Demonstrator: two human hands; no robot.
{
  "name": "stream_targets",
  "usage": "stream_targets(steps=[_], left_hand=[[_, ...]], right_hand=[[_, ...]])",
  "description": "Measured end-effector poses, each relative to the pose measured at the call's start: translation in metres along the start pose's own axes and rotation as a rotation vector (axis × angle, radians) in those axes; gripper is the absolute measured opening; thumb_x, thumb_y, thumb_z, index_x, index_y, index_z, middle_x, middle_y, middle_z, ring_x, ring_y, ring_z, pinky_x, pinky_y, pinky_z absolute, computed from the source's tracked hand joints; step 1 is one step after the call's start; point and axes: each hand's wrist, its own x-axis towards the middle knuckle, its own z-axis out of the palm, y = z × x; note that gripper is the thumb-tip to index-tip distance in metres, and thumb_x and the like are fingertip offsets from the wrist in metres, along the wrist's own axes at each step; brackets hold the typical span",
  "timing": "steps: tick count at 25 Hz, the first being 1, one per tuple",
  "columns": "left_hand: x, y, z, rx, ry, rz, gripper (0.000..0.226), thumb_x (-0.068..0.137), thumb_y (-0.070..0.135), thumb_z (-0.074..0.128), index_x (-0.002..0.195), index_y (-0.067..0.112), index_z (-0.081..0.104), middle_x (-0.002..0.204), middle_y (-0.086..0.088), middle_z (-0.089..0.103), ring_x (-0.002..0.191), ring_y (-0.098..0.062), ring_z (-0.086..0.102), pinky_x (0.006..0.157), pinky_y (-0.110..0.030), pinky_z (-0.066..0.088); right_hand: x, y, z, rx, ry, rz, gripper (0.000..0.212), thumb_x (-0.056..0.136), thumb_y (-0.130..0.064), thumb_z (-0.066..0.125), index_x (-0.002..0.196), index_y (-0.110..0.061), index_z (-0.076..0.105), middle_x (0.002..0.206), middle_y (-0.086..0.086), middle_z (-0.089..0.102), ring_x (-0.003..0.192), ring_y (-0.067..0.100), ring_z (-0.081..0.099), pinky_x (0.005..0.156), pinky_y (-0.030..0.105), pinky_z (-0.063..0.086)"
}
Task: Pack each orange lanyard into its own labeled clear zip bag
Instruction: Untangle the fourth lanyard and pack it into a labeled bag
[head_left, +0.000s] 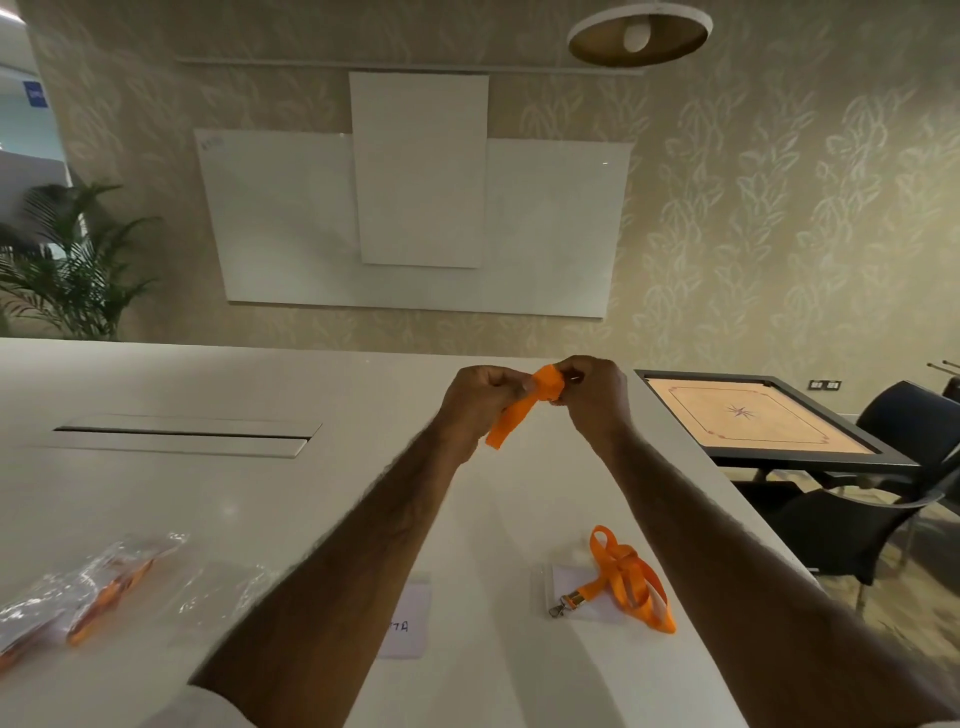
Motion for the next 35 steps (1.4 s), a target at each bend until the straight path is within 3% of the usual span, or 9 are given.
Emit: stream_targets(steps=[4, 9, 13, 16, 19, 25, 29, 32, 35], left_hand=[[0.006, -0.005, 0.008, 0.053, 0.124, 0.021, 0.028, 0.079, 0.033, 0.084, 0.092, 0.011, 0.073, 0.093, -0.004, 0.075, 0.089, -0.024, 0.070, 0.077, -0.034, 0.059], [0.010, -0.008, 0.005, 0.196, 0.267, 0.028, 0.027, 0.082, 0.036, 0.080, 0.089, 0.016, 0.064, 0.085, 0.003, 0.069, 0.080, -0.016, 0.067, 0.067, -0.024, 0.054], [0.008, -0.007, 0.003, 0.140, 0.208, -0.039, 0.026, 0.089, 0.032, 0.074, 0.094, 0.007, 0.067, 0.091, -0.005, 0.072, 0.085, -0.021, 0.068, 0.071, -0.029, 0.057], [-0.004, -0.004, -0.003, -0.005, -0.029, -0.161, 0.033, 0.095, 0.027, 0.068, 0.112, -0.001, 0.068, 0.107, -0.018, 0.074, 0.095, -0.029, 0.072, 0.088, -0.039, 0.059], [-0.010, -0.003, -0.014, -0.057, -0.178, -0.223, 0.032, 0.093, 0.022, 0.071, 0.116, 0.001, 0.070, 0.110, -0.014, 0.072, 0.102, -0.026, 0.068, 0.100, -0.044, 0.053], [-0.012, -0.003, -0.002, 0.070, -0.105, -0.162, 0.048, 0.098, 0.036, 0.063, 0.139, 0.012, 0.055, 0.140, -0.006, 0.057, 0.128, -0.025, 0.054, 0.105, -0.038, 0.045], [-0.012, -0.007, 0.005, -0.015, -0.120, -0.141, 0.031, 0.098, 0.025, 0.063, 0.122, 0.007, 0.066, 0.127, -0.010, 0.066, 0.125, -0.029, 0.057, 0.099, -0.037, 0.042], [-0.014, -0.004, 0.007, 0.029, -0.113, -0.181, 0.031, 0.097, 0.031, 0.064, 0.118, 0.007, 0.067, 0.130, -0.012, 0.063, 0.124, -0.030, 0.057, 0.109, -0.046, 0.043], [-0.015, -0.005, -0.001, -0.039, -0.189, -0.132, 0.021, 0.097, 0.026, 0.065, 0.110, 0.010, 0.071, 0.128, -0.010, 0.067, 0.118, -0.027, 0.062, 0.104, -0.043, 0.048]], right_hand=[[-0.008, -0.014, 0.009, 0.217, -0.078, 0.077, 0.016, 0.083, 0.009, 0.067, 0.092, 0.000, 0.077, 0.085, 0.014, 0.074, 0.078, 0.031, 0.073, 0.073, 0.040, 0.064], [-0.013, -0.018, 0.007, 0.423, -0.316, 0.133, 0.018, 0.100, -0.010, 0.057, 0.098, 0.000, 0.072, 0.096, 0.017, 0.073, 0.095, 0.031, 0.072, 0.088, 0.038, 0.060], [-0.014, -0.019, 0.012, 0.314, -0.178, 0.032, 0.016, 0.093, 0.000, 0.066, 0.107, 0.002, 0.074, 0.096, 0.013, 0.075, 0.090, 0.028, 0.074, 0.082, 0.035, 0.062], [-0.008, -0.017, 0.013, 0.246, -0.016, 0.064, 0.015, 0.090, 0.005, 0.065, 0.099, -0.001, 0.075, 0.091, 0.009, 0.076, 0.085, 0.021, 0.074, 0.079, 0.037, 0.063], [-0.004, -0.011, 0.011, 0.093, 0.124, 0.098, 0.015, 0.093, 0.001, 0.064, 0.100, -0.004, 0.075, 0.092, 0.005, 0.076, 0.085, 0.017, 0.073, 0.081, 0.037, 0.063], [-0.007, -0.016, 0.017, 0.151, 0.136, 0.127, 0.018, 0.090, 0.000, 0.066, 0.090, -0.016, 0.075, 0.086, -0.004, 0.074, 0.085, 0.015, 0.072, 0.083, 0.036, 0.062], [-0.006, -0.023, 0.019, 0.217, 0.126, 0.120, 0.017, 0.090, 0.001, 0.067, 0.093, -0.013, 0.076, 0.090, 0.004, 0.076, 0.086, 0.021, 0.073, 0.081, 0.041, 0.063], [-0.006, -0.023, 0.018, 0.233, 0.154, 0.130, 0.016, 0.091, 0.000, 0.066, 0.095, -0.011, 0.076, 0.092, 0.005, 0.075, 0.088, 0.023, 0.072, 0.081, 0.042, 0.063], [-0.008, -0.020, 0.015, 0.153, 0.236, 0.129, 0.015, 0.093, -0.001, 0.065, 0.096, -0.011, 0.076, 0.090, 0.002, 0.074, 0.085, 0.019, 0.071, 0.081, 0.039, 0.062]])
